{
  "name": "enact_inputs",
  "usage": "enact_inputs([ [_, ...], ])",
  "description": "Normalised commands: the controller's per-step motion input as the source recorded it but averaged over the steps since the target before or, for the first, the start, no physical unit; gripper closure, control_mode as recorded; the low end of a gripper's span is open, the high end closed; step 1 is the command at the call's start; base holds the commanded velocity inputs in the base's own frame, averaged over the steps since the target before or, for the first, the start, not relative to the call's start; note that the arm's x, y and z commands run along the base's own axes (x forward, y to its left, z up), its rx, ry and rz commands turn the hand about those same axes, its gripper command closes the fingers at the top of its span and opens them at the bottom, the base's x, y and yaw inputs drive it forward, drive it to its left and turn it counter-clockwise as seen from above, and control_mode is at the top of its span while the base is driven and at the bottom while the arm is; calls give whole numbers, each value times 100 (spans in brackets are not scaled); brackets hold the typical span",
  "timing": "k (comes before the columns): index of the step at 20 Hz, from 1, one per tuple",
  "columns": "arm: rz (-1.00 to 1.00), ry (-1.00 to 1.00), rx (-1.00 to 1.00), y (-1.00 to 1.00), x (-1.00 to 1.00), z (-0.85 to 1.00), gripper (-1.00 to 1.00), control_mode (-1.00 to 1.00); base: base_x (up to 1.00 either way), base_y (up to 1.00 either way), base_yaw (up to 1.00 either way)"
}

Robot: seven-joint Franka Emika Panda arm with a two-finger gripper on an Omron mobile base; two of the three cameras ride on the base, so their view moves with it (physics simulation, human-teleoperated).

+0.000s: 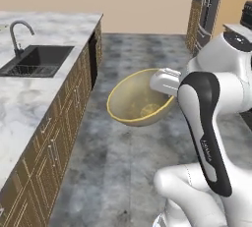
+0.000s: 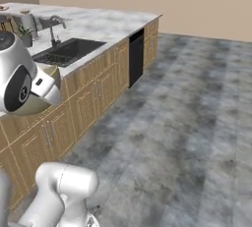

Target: Take the smaller bowl and place it next to the appetizer plate on the dining counter , and place the larger bowl next to the plate with cooked food.

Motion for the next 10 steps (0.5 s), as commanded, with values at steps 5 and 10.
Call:
enact_inputs([
  [5, 0, 0, 0, 0, 0, 0, 100, 100, 100, -85, -3],
  [10, 0, 0, 0, 0, 0, 0, 100, 100, 100, -43, 0],
])
